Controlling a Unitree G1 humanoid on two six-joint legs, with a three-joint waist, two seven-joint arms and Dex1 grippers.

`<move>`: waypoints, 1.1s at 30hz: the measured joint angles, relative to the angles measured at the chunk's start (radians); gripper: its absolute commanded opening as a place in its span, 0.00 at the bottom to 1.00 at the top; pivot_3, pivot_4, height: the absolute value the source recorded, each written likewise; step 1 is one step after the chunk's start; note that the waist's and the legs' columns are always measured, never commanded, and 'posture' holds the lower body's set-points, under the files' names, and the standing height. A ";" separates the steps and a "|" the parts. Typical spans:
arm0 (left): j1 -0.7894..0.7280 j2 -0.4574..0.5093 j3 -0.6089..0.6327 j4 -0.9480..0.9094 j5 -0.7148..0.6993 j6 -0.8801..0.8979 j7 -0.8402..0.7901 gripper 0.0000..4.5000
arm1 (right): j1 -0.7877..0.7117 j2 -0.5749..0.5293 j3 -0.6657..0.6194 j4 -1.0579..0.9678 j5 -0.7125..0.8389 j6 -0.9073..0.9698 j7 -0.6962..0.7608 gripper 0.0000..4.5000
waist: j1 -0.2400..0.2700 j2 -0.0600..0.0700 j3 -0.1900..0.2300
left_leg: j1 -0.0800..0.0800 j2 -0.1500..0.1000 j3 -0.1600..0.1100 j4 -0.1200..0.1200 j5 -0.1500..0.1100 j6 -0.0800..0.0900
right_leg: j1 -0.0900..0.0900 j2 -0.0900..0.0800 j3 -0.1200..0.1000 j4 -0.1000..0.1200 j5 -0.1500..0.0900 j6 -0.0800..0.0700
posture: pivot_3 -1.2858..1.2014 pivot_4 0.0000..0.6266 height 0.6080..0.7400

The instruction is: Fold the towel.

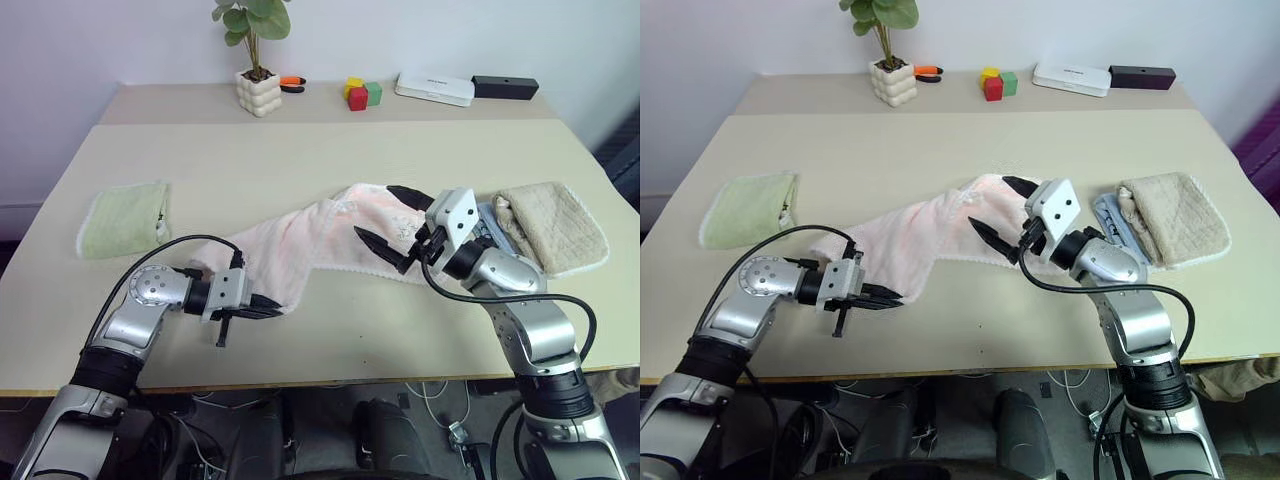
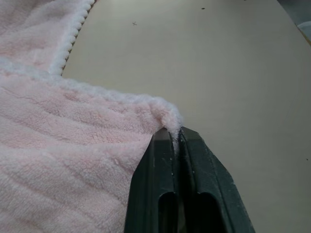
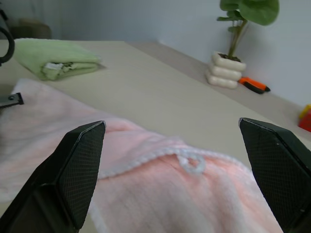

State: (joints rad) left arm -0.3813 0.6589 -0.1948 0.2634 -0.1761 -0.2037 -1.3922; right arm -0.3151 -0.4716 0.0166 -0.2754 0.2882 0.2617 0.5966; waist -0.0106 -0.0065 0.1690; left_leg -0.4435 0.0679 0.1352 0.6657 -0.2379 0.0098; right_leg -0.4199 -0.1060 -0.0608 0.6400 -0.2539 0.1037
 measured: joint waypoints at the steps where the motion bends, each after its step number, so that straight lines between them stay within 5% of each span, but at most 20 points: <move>1: -0.007 0.000 0.003 0.014 -0.009 0.002 -0.001 0.01 | -0.016 0.004 -0.011 0.027 -0.007 0.017 -0.029 1.00 | -0.001 0.000 0.000 | 0.000 0.000 0.000 0.000 0.000 0.000 | 0.000 0.000 0.000 0.001 0.000 0.000 | 0.52 0.24 0.96; 15: -0.064 -0.073 0.322 -0.075 -0.306 0.348 0.263 0.01 | -0.479 0.060 -0.085 0.741 -0.126 0.144 -0.281 1.00 | -0.010 0.000 0.001 | -0.001 0.000 0.002 0.000 0.003 -0.005 | -0.005 0.000 0.002 0.007 -0.001 0.000 | 0.52 0.24 0.96; 25: 0.072 -0.116 0.338 -0.265 -0.326 0.439 0.423 0.01 | -0.770 0.108 -0.098 1.386 -0.170 0.053 -0.303 1.00 | -0.008 0.000 0.001 | -0.002 0.000 0.003 -0.001 0.004 -0.007 | -0.005 0.000 0.002 0.006 -0.001 0.001 | 0.52 0.24 0.96; 31: 0.088 -0.114 0.339 -0.331 -0.342 0.476 0.455 0.01 | -0.803 0.111 -0.133 1.498 -0.176 0.034 -0.327 1.00 | -0.011 0.000 0.001 | -0.001 0.000 0.003 -0.002 0.005 -0.007 | -0.005 0.000 0.003 0.007 -0.001 0.000 | 0.52 0.24 0.96; 33: 0.094 -0.113 0.339 -0.337 -0.348 0.490 0.461 0.00 | -0.805 0.114 -0.145 1.505 -0.176 0.033 -0.328 0.88 | -0.011 0.000 0.001 | -0.001 0.000 0.003 -0.002 0.005 -0.007 | -0.005 0.000 0.003 0.007 -0.001 0.000 | 0.52 0.24 0.96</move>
State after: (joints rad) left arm -0.2873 0.5461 0.1437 -0.0737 -0.5245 0.2864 -0.9310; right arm -1.1196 -0.3576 -0.1286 1.2299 0.1120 0.2948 0.2686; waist -0.0214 -0.0065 0.1701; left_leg -0.4444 0.0680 0.1386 0.6642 -0.2333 0.0025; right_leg -0.4252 -0.1056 -0.0582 0.6468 -0.2548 0.1042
